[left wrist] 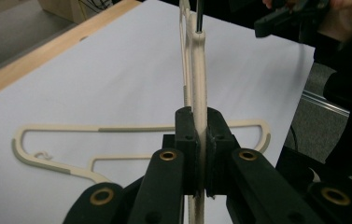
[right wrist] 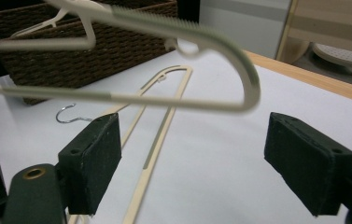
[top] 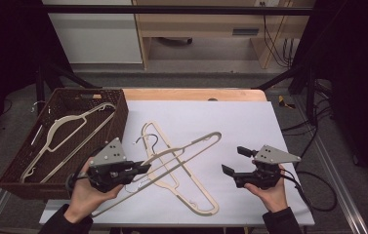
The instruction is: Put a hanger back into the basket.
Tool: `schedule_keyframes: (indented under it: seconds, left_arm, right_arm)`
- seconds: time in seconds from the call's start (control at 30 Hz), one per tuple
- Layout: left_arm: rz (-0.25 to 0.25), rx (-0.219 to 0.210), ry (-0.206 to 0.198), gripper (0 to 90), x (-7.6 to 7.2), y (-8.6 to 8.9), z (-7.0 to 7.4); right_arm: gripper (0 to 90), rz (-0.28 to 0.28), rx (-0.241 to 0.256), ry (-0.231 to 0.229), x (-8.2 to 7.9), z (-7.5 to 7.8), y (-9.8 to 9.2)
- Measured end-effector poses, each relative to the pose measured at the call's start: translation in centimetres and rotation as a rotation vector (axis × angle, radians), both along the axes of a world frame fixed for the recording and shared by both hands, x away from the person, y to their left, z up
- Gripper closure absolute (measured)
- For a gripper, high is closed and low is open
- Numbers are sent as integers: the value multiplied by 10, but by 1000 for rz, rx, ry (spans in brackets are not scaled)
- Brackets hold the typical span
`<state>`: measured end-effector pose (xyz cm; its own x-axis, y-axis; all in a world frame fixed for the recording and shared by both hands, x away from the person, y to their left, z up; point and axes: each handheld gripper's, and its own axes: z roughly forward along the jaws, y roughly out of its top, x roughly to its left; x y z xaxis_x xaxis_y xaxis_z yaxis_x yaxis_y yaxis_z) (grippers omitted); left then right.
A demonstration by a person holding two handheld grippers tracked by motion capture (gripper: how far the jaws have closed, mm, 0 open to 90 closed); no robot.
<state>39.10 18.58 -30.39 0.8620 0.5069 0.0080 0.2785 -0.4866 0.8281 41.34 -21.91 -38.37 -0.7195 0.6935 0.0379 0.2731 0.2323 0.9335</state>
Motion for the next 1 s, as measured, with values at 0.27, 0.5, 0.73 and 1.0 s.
schedule_keyframes:
  seconds: [0.27,0.5,0.73,1.0]
  left_arm:
    - [39,2,-52,860,9,20,35]
    - [87,-21,-75,860,31,52,55]
    - [136,-14,-94,859,53,79,59]
    - [212,-1,-89,859,80,121,53]
  right_arm:
    - [68,-100,-10,16,0,-8,-13]
    - [38,-146,-11,26,1,-13,-19]
    - [36,-169,-21,26,2,-15,-19]
    - [36,-162,-35,32,3,-17,-18]
